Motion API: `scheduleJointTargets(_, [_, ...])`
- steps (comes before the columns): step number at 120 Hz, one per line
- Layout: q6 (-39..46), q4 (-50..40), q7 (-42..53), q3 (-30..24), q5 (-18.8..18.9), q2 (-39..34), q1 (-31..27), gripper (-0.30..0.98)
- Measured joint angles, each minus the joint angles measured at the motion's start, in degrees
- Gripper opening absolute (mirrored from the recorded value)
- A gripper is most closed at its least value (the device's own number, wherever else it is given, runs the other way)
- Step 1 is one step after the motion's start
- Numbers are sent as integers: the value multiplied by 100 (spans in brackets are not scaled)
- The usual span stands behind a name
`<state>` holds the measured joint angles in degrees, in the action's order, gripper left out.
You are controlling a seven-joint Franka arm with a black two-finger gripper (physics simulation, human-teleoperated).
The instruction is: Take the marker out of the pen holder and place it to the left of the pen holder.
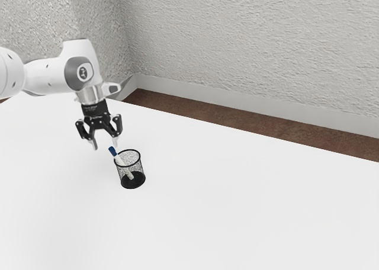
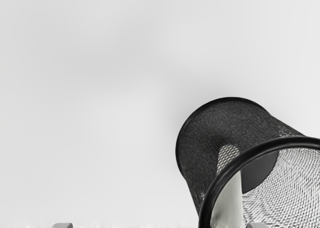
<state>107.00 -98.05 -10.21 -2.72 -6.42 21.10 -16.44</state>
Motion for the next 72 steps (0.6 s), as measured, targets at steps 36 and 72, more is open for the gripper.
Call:
scheduleJointTargets(36, [35,-20,-17,-111,-7,-51,20,43])
scheduleJointTargets(72, [3,-170,-34,-241,-8,-85,27,39])
